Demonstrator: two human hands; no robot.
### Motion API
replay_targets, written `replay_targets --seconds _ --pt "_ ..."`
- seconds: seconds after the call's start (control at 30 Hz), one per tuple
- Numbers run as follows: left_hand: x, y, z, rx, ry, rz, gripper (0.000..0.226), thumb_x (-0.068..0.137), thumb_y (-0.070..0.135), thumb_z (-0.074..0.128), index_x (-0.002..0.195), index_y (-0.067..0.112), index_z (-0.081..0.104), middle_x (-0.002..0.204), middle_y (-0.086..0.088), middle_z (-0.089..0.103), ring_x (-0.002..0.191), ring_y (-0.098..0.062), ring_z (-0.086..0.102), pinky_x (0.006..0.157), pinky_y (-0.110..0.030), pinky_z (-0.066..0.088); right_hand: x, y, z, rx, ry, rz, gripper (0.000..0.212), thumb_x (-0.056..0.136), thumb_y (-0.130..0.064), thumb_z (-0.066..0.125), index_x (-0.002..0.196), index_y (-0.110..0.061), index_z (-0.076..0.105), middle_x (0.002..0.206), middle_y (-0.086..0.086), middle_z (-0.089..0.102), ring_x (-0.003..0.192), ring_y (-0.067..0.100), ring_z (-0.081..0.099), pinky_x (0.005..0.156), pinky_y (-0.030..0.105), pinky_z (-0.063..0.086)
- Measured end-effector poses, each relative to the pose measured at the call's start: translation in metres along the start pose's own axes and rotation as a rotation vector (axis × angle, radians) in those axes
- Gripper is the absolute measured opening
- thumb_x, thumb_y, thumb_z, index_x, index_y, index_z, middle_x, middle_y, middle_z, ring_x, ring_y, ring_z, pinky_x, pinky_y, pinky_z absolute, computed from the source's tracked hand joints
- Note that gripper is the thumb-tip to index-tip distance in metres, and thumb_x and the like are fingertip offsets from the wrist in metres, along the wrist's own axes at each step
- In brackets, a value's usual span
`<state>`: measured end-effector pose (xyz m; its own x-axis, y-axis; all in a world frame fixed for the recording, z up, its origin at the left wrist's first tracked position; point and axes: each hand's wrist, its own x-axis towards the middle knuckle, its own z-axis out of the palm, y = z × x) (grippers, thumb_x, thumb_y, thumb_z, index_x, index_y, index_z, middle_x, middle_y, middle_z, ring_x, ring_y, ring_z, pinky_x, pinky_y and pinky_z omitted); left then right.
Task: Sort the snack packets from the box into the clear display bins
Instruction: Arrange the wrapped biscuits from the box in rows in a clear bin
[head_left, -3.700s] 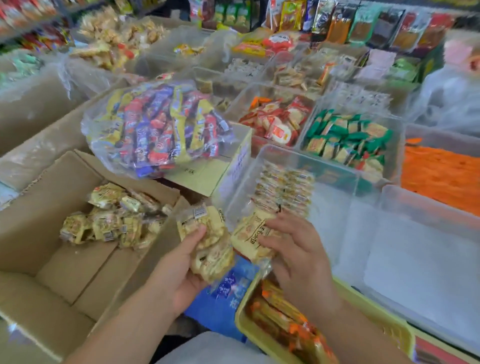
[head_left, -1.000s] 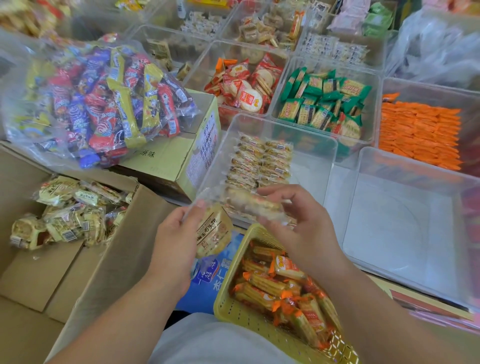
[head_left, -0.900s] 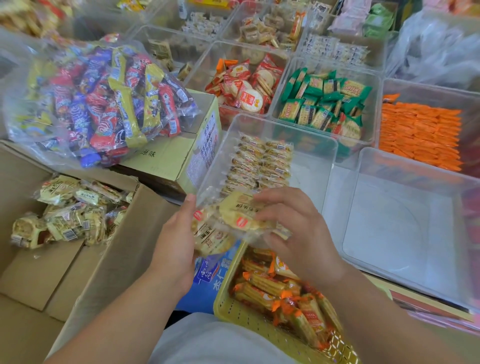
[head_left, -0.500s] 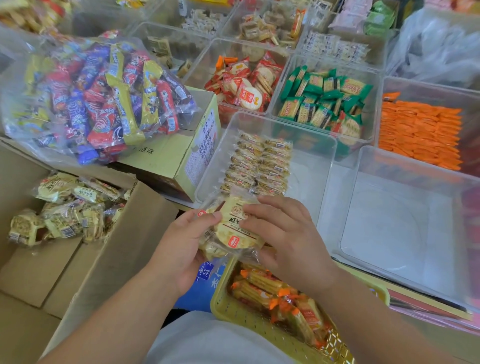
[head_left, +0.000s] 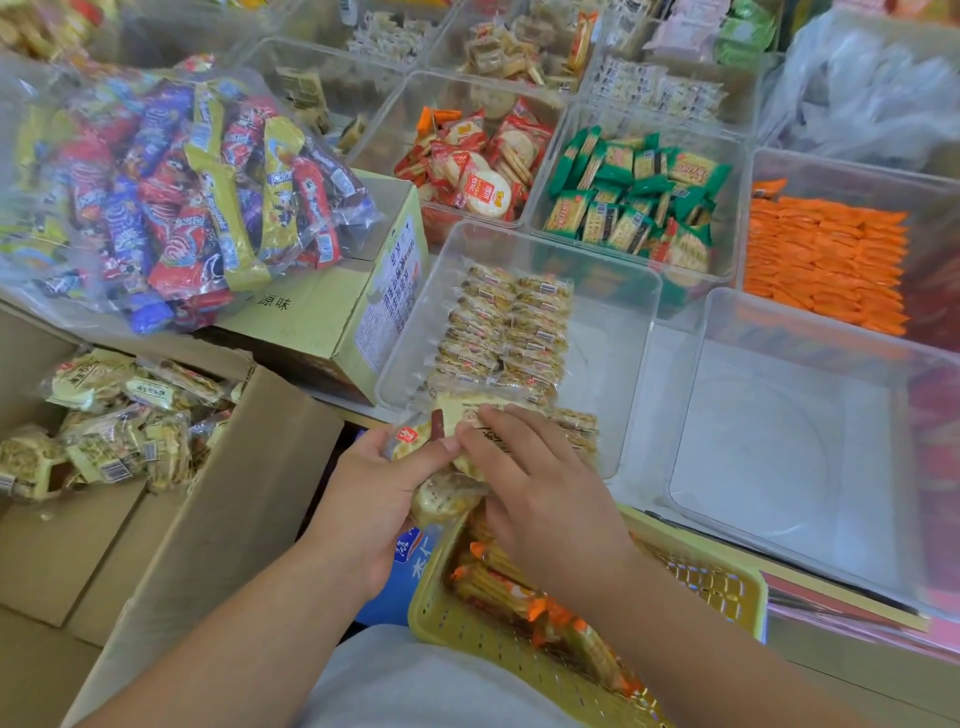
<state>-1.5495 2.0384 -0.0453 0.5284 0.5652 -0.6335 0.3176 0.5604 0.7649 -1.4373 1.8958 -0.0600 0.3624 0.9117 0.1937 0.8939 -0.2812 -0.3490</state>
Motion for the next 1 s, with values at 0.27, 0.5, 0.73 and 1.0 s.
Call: replay_targets --seconds 0.27,0.5,0.73,1.0 --pt "0.008 0.002 0.001 0.023 0.039 -0.002 0.084 0.071 0.057 0.082 0.142 0.020 0.055 0.123 -0.005 0.074 0.113 -0.030 0.071 0.104 -0.061 0.050 0.018 0.038 -0.008 -0.024 0.078 0.100 0.058 0.076 0.009 0.066 0.128 -0.016 0.066 0.124 0.006 0.067 0.114 0.033 0.061 0.087 0.050 0.057" --pt "0.016 -0.003 -0.011 0.001 0.032 0.010 0.031 0.095 0.035 0.071 0.120 0.018 0.066 0.109 -0.007 0.078 0.097 -0.030 0.077 0.074 -0.044 0.059 0.053 0.124 -0.036 -0.333 -0.307 0.234 0.044 0.089 0.000 0.053 0.123 -0.026 0.062 0.102 0.001 0.066 0.095 0.028 0.057 0.074 0.037 0.049" --pt "0.017 -0.002 -0.018 -0.021 0.028 0.023 0.027 0.095 0.033 0.070 0.119 0.021 0.068 0.107 -0.005 0.079 0.097 -0.026 0.078 0.077 -0.044 0.061 0.085 0.138 -0.015 -0.661 -0.581 0.053 0.032 0.090 -0.013 0.056 0.115 -0.032 0.062 0.099 -0.007 0.069 0.108 0.024 0.050 0.087 0.041 0.034" --pt "0.017 -0.004 -0.028 -0.029 0.044 0.031 0.012 0.094 0.033 0.071 0.104 0.027 0.074 0.104 -0.008 0.079 0.094 -0.029 0.078 0.076 -0.046 0.059 0.091 0.145 0.030 -0.490 -0.802 0.268 0.034 0.091 -0.002 0.052 0.118 -0.019 0.062 0.084 -0.001 0.059 0.077 0.020 0.057 0.060 0.033 0.042"
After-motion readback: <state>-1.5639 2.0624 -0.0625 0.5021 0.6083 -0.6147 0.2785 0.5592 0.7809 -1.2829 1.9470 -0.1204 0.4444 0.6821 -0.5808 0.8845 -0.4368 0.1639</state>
